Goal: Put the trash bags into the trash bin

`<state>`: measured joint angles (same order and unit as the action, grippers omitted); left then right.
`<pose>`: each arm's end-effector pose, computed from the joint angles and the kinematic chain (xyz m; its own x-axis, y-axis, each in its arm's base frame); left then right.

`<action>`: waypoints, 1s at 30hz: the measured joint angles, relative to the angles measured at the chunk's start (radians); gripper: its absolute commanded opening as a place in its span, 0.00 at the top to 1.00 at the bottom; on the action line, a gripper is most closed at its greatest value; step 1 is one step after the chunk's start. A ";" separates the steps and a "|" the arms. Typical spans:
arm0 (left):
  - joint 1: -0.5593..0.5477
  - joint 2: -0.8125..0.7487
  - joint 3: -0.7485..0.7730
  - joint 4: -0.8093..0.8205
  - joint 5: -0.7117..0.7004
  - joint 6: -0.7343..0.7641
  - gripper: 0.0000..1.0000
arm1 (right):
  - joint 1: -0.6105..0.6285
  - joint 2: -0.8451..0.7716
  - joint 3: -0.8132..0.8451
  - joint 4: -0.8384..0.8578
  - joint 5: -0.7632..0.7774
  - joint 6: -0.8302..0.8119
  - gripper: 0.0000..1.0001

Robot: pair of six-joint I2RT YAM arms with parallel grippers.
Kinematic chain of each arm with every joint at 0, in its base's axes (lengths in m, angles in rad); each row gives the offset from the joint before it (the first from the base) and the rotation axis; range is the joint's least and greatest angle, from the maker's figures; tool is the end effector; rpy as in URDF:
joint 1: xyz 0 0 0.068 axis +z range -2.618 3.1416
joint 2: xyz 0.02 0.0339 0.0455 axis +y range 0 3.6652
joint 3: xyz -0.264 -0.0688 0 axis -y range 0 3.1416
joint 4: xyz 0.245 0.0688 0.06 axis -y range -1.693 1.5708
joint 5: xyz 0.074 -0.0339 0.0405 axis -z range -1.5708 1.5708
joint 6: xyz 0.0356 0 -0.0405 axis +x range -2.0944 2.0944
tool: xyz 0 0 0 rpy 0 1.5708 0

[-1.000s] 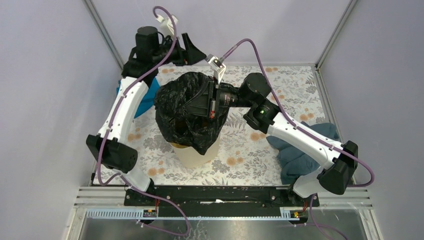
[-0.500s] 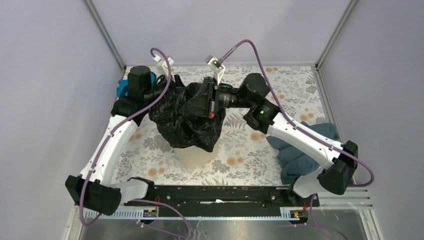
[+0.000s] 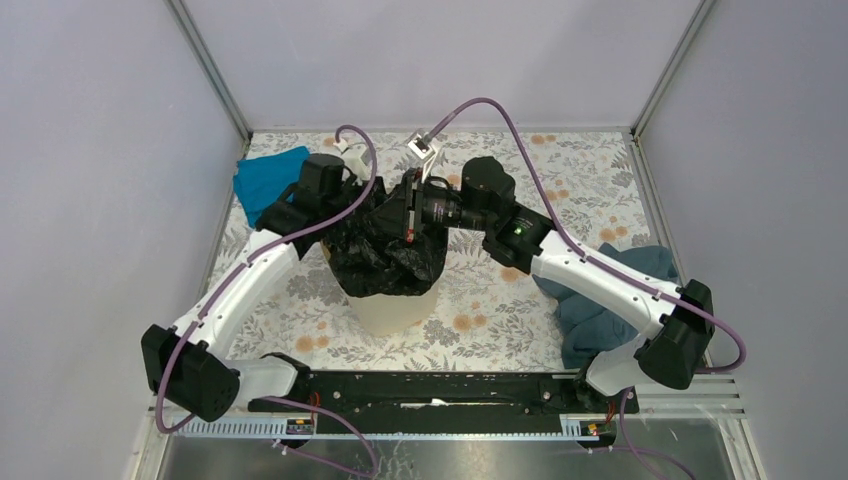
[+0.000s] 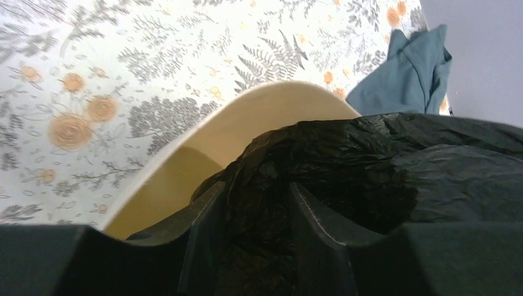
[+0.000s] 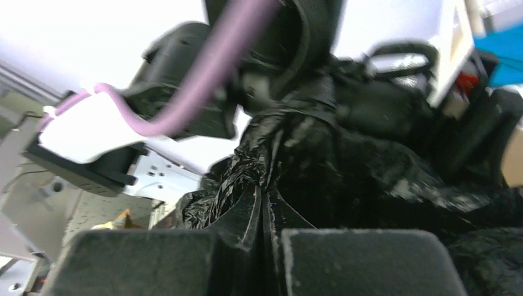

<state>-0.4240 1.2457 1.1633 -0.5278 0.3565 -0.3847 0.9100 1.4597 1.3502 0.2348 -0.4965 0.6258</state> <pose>0.2435 -0.1235 0.3418 -0.7266 -0.0579 -0.6846 0.4030 0.7711 -0.4929 0.1985 0.2830 0.4219 -0.5144 0.1775 -0.8390 -0.8427 0.0772 0.5329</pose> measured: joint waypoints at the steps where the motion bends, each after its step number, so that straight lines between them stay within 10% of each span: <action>1: 0.000 0.002 0.013 -0.011 -0.019 0.000 0.50 | 0.002 0.000 0.000 -0.017 0.013 -0.016 1.00; 15: 0.084 -0.089 0.242 -0.152 -0.183 0.009 0.04 | 0.008 -0.056 -0.021 -0.144 0.138 -0.133 1.00; 30: 0.090 -0.340 0.277 -0.287 -0.505 0.037 0.01 | 0.010 -0.106 0.008 -0.116 0.310 -0.089 1.00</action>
<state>-0.3336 0.9058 1.4406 -0.8150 -0.1486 -0.3481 0.9203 1.3533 1.3582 0.1184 -0.1864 0.5369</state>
